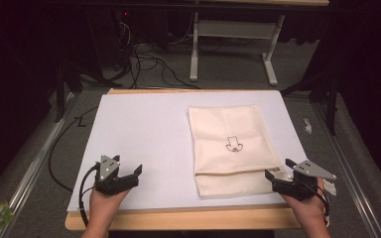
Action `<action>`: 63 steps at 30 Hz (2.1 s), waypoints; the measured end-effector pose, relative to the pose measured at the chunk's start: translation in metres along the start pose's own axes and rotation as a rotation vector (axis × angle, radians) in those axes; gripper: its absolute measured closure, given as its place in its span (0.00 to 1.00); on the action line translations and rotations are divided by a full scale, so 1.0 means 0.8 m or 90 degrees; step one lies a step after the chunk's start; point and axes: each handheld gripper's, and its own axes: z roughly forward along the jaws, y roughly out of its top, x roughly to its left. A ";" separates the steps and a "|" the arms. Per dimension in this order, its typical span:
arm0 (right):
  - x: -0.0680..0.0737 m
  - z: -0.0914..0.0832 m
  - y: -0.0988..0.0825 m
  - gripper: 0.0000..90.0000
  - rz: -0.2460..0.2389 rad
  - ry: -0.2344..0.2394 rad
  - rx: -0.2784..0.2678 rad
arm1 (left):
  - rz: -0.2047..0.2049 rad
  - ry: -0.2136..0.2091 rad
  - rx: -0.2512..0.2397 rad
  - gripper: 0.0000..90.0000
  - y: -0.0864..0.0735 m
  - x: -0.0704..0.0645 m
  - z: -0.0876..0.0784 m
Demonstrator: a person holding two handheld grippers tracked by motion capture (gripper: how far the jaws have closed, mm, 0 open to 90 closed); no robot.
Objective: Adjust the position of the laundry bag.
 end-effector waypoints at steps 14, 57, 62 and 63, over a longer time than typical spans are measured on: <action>-0.015 -0.006 0.002 0.08 0.017 -0.018 -0.011 | -0.027 -0.099 0.041 0.18 0.011 -0.028 0.025; -0.020 -0.002 -0.003 0.17 0.025 -0.011 -0.002 | -0.013 -0.050 0.167 0.97 0.048 -0.077 0.172; -0.018 0.000 -0.005 0.18 0.026 -0.007 0.003 | -0.019 -0.045 0.168 0.95 0.039 -0.058 0.160; -0.018 0.001 -0.005 0.18 0.026 -0.005 0.004 | -0.018 -0.045 0.166 0.94 0.037 -0.057 0.157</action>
